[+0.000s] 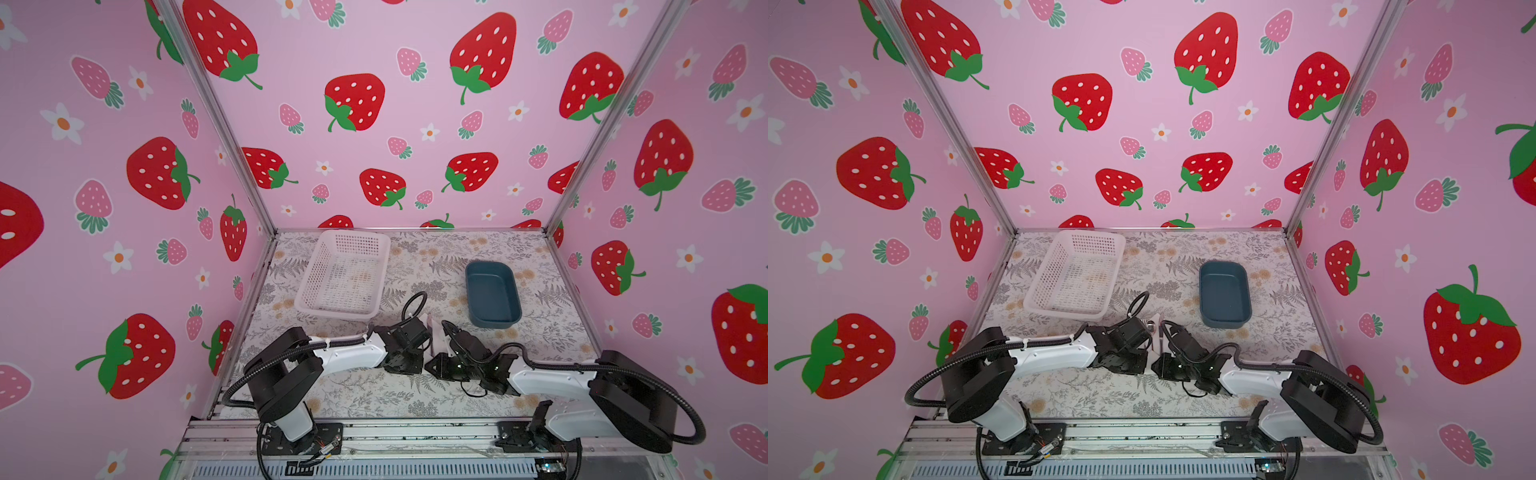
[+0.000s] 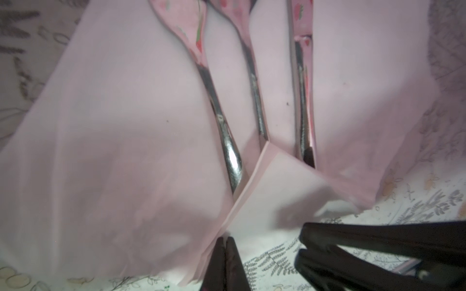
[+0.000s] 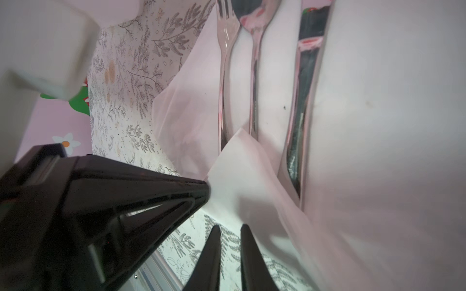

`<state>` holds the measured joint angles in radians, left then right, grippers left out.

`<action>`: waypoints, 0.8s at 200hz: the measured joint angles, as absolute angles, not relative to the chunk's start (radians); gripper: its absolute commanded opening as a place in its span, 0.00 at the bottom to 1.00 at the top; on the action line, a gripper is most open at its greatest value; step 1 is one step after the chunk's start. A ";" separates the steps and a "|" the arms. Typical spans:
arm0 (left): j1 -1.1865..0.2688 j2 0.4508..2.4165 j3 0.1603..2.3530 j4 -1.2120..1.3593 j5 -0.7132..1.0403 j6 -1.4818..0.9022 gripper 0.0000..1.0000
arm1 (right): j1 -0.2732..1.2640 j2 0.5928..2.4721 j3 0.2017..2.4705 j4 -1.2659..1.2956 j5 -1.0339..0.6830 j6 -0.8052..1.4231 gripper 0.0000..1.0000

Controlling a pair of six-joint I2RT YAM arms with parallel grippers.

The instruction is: Place the utensils on the paper napkin and roll it up

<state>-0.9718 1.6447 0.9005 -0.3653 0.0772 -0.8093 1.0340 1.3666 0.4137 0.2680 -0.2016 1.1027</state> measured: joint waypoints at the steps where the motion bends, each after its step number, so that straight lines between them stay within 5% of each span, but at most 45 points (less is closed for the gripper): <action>1: -0.972 1.645 0.900 -0.365 0.077 -0.809 0.07 | 1.034 1.369 0.415 0.268 -0.202 1.103 0.17; 160: -0.982 1.552 0.818 -0.313 0.123 -0.810 0.07 | 1.034 1.392 0.418 0.260 -0.112 1.180 0.17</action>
<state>-0.9821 1.5524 0.8177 -0.3130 0.1230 -0.8104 1.0340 1.3922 0.4175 0.2604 -0.1120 1.1801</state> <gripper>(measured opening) 0.079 0.167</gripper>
